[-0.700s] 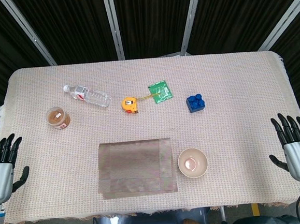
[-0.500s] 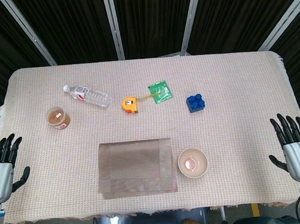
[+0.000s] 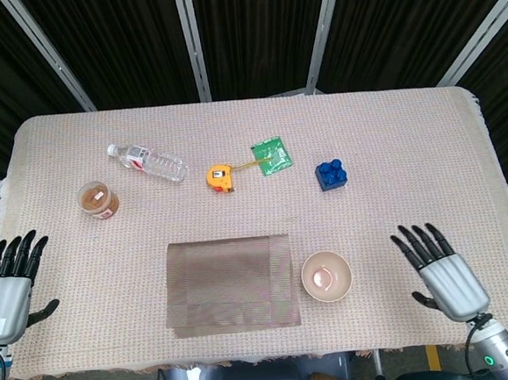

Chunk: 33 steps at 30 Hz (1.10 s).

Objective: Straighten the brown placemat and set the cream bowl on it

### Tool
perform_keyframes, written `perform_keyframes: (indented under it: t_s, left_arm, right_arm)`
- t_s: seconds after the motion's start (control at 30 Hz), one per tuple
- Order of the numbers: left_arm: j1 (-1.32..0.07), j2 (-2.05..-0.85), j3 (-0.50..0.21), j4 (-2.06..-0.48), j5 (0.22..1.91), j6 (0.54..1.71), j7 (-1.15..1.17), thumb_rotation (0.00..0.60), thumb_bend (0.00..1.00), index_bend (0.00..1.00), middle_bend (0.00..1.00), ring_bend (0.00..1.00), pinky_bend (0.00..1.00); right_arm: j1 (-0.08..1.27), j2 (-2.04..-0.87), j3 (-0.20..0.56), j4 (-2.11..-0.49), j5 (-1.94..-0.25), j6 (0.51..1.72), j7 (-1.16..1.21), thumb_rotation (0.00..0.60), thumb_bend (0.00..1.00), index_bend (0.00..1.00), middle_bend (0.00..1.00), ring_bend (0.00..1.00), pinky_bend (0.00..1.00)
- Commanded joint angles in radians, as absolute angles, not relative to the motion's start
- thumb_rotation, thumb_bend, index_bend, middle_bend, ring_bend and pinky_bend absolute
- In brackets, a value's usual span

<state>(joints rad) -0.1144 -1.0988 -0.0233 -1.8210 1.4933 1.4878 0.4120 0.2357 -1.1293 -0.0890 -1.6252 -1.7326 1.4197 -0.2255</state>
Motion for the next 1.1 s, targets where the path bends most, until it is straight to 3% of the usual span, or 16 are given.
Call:
perform_keyframes:
  t_s: [0.03,0.33,0.73,0.83,1.0,1.1]
  left_arm:
    - [-0.121,-1.111,-0.029,-1.828,1.479,1.476,0.421,0.6,0.12,0.0,0.0,0.0,0.0]
    - [-0.122,-1.125,-0.042,-1.821,1.462,1.481,0.426,0.6,0.13,0.0,0.0,0.0,0.0]
    - [-0.115,-1.12,-0.045,-1.822,1.459,1.493,0.41,0.6,0.12,0.0,0.0,0.0,0.0]
    - [-0.113,-1.121,-0.047,-1.825,1.455,1.497,0.418,0.6,0.13,0.0,0.0,0.0,0.0]
    - [-0.113,-1.123,-0.049,-1.829,1.451,1.497,0.426,0.6,0.13,0.0,0.0,0.0,0.0]
    - [-0.114,-1.124,-0.051,-1.829,1.45,1.497,0.426,0.6,0.13,0.0,0.0,0.0,0.0]
  right_arm:
    - [0.33,-1.152,-0.121,-1.623,-1.791,1.256,-0.259,0.6,0.0,0.0,0.0,0.0,0.0]
    - [0.42,-1.206,-0.099,-1.632,-1.769,1.073,-0.348,0.6,0.0,0.0,0.0,0.0,0.0]
    - [0.444,-1.279,-0.087,-1.58,-1.737,1.029,-0.344,0.6,0.0,0.11,0.0,0.0,0.0]
    - [0.449,-1.299,-0.083,-1.562,-1.728,1.021,-0.34,0.6,0.0,0.18,0.0,0.0,0.0]
    - [0.46,-1.335,-0.073,-1.536,-1.711,1.008,-0.316,0.6,0.01,0.4,0.0,0.0,0.0]
    - [0.462,-1.362,-0.07,-1.521,-1.7,1.008,-0.289,0.6,0.1,0.51,0.0,0.0,0.0]
